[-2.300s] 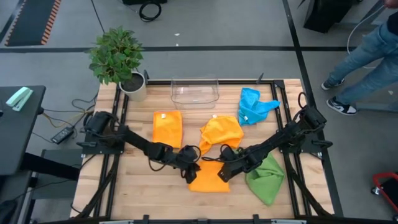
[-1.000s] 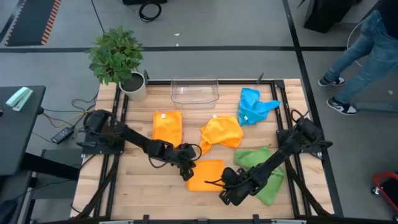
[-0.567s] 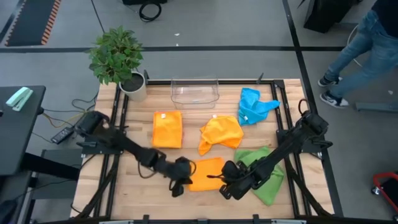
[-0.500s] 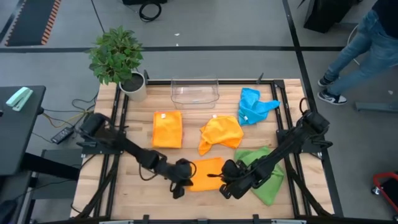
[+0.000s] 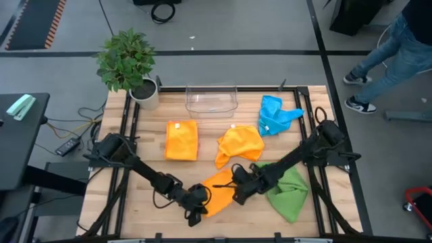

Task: Fold microfiber towels
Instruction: Fold the left orange microfiber cloth, then stack the bottom folded orange microfiber cloth on top of the folded orange microfiber cloth

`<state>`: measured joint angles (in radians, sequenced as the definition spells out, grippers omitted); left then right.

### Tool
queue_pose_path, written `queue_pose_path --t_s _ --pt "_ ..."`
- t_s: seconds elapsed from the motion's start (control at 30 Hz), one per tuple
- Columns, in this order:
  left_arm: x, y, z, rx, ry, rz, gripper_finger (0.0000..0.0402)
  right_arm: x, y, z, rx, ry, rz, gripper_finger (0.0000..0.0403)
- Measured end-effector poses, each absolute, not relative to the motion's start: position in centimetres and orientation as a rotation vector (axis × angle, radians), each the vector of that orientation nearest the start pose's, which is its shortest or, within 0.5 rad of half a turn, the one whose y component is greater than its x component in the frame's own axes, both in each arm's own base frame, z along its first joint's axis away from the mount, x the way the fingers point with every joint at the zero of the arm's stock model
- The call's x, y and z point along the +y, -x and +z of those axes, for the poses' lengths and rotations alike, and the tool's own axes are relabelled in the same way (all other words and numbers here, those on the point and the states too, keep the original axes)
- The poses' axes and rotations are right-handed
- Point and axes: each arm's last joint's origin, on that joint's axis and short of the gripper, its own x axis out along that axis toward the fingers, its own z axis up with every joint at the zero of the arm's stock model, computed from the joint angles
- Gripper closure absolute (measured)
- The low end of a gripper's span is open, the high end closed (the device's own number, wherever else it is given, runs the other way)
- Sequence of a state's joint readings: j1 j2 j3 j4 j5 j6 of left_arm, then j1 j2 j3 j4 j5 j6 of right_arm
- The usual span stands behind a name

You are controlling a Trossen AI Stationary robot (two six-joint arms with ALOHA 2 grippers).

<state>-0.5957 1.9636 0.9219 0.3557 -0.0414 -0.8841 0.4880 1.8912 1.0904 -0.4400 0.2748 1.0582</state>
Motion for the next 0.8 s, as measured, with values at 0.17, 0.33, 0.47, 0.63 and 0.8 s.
queue_pose_path --t_s 0.17,0.33,0.47,0.63,0.8 --pt "-21.8 -31.4 12.2 0.823 0.646 -0.296 0.0394 12.9 -32.2 14.1 1.066 -0.409 -0.392 0.0401" --pt "-20.2 -32.3 15.7 0.740 0.677 -0.336 0.0360 12.2 -31.4 18.0 1.004 -0.428 -0.336 0.0401" --pt "-18.1 -32.8 18.4 0.655 0.701 -0.290 0.0336 12.6 -29.3 21.8 0.927 -0.436 -0.308 0.0401" --pt "-15.6 -33.8 18.6 0.610 0.852 -0.081 0.0307 13.5 -26.1 25.2 0.838 -0.429 -0.318 0.0401" --pt "-13.0 -34.4 17.6 0.670 0.948 0.081 0.0250 14.4 -23.7 26.3 0.817 -0.410 -0.354 0.0401"
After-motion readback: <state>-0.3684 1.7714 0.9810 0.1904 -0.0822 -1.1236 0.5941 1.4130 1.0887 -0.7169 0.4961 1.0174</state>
